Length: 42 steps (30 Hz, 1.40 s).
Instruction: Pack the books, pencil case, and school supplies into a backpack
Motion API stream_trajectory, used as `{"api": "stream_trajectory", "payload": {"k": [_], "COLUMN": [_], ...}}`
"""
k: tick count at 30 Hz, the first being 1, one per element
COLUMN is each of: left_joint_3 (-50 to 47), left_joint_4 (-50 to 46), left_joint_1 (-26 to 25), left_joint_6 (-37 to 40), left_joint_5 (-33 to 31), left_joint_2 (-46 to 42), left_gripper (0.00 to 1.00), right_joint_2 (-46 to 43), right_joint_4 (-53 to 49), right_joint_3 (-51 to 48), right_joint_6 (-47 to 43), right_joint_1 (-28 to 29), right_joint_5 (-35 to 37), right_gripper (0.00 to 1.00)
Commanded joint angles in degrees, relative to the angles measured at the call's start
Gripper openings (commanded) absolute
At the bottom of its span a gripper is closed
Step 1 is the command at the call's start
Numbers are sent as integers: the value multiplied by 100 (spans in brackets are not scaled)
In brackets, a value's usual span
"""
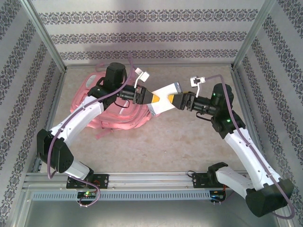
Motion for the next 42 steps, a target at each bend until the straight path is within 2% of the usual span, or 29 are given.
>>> {"api": "stream_trajectory", "payload": {"k": [1, 3, 6, 11, 16, 18, 20, 21, 22, 23, 25, 27, 29, 34, 36, 39, 42], "left_joint_3": [470, 590, 498, 575, 576, 564, 586, 583, 551, 508, 420, 394, 416, 606, 601, 610, 793], "left_joint_4": [-1527, -1950, -1761, -1972, -2024, -2029, -2162, -2235, -2256, -2233, -2158, -2184, -2297, -3034, -3132, -3086, -3126], "left_joint_1": [-48, -41, -40, -51, -84, -86, -77, -83, -51, -30, 54, 139, 205, 278, 401, 690, 762], "left_joint_6": [1315, 1654, 1542, 1687, 1714, 1725, 1799, 1847, 1857, 1822, 1686, 1509, 1326, 906, 762, 567, 706], "left_joint_5": [541, 605, 779, 832, 767, 744, 574, 379, 166, -52, -530, -1103, -1938, -4813, -5248, -5286, -5623], "left_joint_2": [42, 126, 166, 261, 278, 279, 270, 248, 207, 166, 37, -42, -97, 24, 149, 401, 782], "left_gripper": [0, 0, 0, 0, 0, 0, 0, 12, 32, 41, 48, 52, 53, 54, 53, 54, 54], "right_joint_2": [62, 55, 78, 184, 359, 416, 402, 375, 315, 246, -21, -329, -570, -757, -788, -804, -879], "right_joint_4": [-857, -1002, -979, -1047, -820, -828, -928, -1134, -1256, -1246, -918, -653, -708, -1093, -1031, -1052, -971], "right_joint_3": [375, 460, 479, 498, 411, 416, 395, 428, 428, 388, 100, -207, -451, -823, -980, -1103, -1270], "right_joint_6": [-701, -802, -779, -799, -607, -629, -665, -767, -801, -735, -356, 15, 180, 235, 318, 424, 503], "right_joint_1": [115, 153, 265, 456, 644, 675, 673, 613, 518, 394, 39, -227, -345, -377, -363, -354, -353], "right_joint_5": [-650, -812, -1016, -1124, -1114, -1103, -920, -685, -482, -357, -121, 238, 875, 1724, 1784, 1822, 1850], "right_gripper": [74, 71, 62, 45, 36, 24, 8, 0, 0, 0, 0, 0, 0, 0, 0, 0, 0]}}
